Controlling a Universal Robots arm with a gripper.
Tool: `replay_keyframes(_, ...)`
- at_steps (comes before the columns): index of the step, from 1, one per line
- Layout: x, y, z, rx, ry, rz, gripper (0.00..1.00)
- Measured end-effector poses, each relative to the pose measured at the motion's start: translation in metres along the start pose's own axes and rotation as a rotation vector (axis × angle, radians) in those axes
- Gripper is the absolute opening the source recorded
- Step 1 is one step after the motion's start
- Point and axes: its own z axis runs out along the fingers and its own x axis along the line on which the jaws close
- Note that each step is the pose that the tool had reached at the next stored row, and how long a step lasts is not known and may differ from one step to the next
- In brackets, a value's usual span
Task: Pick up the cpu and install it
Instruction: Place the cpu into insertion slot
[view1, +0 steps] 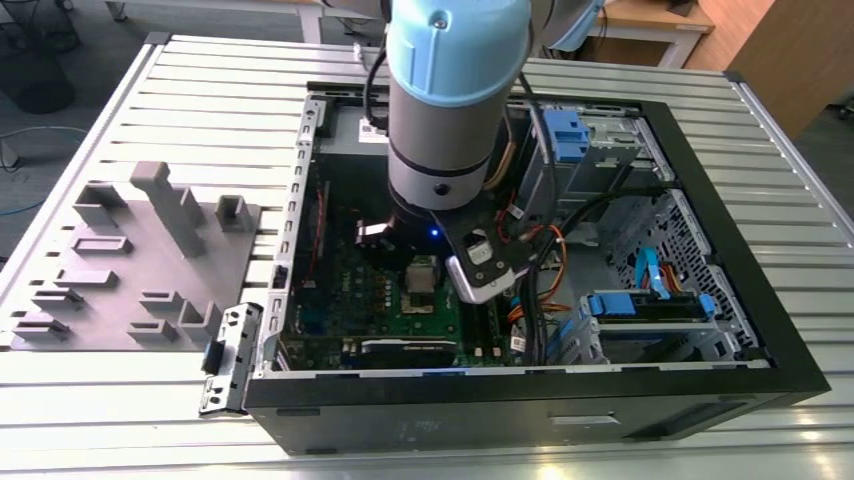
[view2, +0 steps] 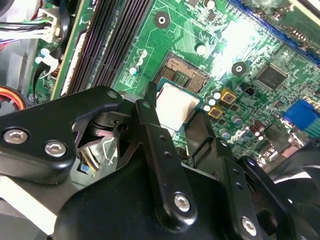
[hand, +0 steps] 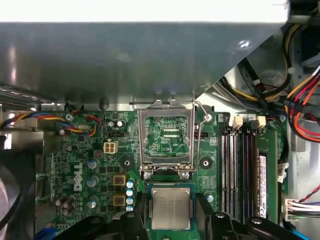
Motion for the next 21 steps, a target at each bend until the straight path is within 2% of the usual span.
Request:
replay_keyframes(15,0.0012,-0.0004,0.0025,0.0007,-0.0002,0.001,0.47)
replay_keyframes(21,0.0021,-0.0036,0.0059,0.0009,-0.0001,0.002,0.47)
